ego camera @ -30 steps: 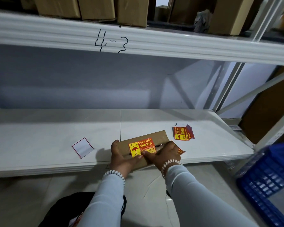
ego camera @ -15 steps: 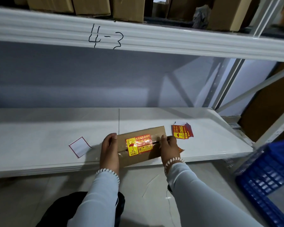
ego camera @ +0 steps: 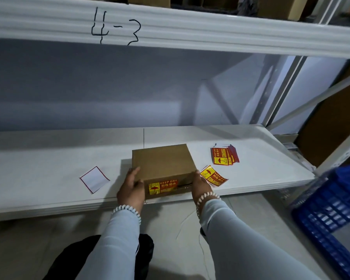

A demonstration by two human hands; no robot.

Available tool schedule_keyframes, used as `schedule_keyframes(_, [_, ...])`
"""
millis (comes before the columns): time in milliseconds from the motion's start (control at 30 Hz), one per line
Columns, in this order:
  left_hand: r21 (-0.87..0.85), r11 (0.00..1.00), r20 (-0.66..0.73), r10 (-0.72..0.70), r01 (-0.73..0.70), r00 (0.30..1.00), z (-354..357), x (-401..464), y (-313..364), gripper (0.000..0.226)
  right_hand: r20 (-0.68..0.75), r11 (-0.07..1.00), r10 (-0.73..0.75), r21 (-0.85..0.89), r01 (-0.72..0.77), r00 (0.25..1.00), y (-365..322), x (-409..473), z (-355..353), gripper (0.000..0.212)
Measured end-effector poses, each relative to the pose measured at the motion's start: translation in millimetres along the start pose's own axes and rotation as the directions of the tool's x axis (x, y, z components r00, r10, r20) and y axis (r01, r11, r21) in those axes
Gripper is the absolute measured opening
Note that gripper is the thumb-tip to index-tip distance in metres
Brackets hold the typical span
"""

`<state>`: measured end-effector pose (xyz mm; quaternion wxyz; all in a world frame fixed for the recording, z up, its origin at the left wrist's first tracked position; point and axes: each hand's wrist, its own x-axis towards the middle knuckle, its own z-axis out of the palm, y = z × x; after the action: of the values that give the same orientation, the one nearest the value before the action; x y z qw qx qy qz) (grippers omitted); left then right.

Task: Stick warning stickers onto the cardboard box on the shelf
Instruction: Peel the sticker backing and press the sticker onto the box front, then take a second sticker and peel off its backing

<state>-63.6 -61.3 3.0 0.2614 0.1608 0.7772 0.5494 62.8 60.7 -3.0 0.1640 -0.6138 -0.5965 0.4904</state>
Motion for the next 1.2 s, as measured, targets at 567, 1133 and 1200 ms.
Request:
schedule_keyframes(567, [-0.080,0.995,-0.184,0.040,-0.055,0.982,0.9,5.5,-0.8,0.027,-0.166,0.994,0.098,-0.030,-0.104,0.981,36.4,50.8,-44.2,0.035])
schedule_keyframes(1133, [-0.021,0.992,-0.255,0.117,-0.126,0.960,-9.3,-39.3,52.7,0.022,-0.415,0.885,-0.106,0.375,0.276,0.903,-38.3,-17.3,-71.7,0.019])
schedule_keyframes(1200, [-0.055,0.989,-0.105,0.130,-0.136,0.986,-10.0,-55.5,71.9,0.022,-0.371,0.866,-0.170,0.386,0.318,0.913,-50.4,-37.8,-71.8,0.017])
